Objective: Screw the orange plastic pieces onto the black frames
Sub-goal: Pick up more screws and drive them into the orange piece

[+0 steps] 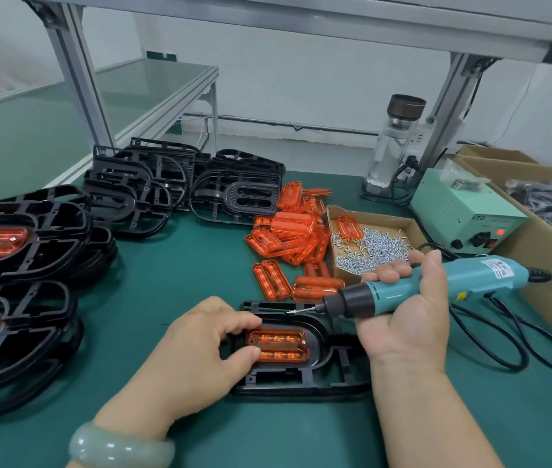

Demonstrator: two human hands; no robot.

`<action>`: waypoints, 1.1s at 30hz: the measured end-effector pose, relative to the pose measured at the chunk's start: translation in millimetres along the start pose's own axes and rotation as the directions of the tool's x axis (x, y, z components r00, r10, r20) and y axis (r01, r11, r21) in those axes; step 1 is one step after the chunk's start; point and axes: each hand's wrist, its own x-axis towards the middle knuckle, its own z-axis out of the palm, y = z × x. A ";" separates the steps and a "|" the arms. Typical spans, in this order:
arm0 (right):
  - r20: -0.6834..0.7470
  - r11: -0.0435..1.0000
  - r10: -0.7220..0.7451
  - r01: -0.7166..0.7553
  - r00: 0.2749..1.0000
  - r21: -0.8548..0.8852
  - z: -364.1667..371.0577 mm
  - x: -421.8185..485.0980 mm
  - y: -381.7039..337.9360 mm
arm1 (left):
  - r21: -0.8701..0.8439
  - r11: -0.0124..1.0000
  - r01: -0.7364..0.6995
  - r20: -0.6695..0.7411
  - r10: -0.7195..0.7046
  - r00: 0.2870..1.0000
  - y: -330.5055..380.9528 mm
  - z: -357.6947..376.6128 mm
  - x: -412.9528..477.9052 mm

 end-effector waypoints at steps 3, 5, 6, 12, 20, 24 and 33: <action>0.002 1.000 0.005 -0.005 1.000 -0.020 -1.3 0.3 -2.0 | 0.006 1.000 0.026 0.024 -0.026 0.999 -0.1 0.9 1.9; 0.005 0.999 0.017 -0.017 1.000 -0.033 -0.9 0.5 -2.3 | 0.006 0.999 0.033 0.034 -0.033 0.999 3.2 3.8 4.7; 0.005 0.999 0.023 -0.023 1.000 -0.041 0.0 0.6 -1.9 | 0.013 0.999 0.035 0.034 -0.036 0.999 4.4 5.0 5.9; 0.055 0.988 0.022 -0.013 0.998 -0.151 6.2 -2.1 1.9 | -0.028 0.998 0.064 0.062 -0.062 0.996 -3.6 -0.1 4.4; 0.116 0.979 0.048 -0.023 0.992 -0.202 18.7 -3.0 12.6 | -0.001 0.998 0.067 0.109 -0.067 0.992 5.7 6.7 10.9; 0.143 0.972 0.080 -0.046 0.986 -0.230 22.8 -4.8 16.5 | -0.040 0.996 0.078 0.161 -0.070 0.984 1.7 0.3 8.3; 0.208 0.947 0.079 -0.009 0.975 -0.321 21.6 -4.4 20.7 | -0.054 0.997 0.061 0.124 -0.054 0.991 0.9 5.6 6.6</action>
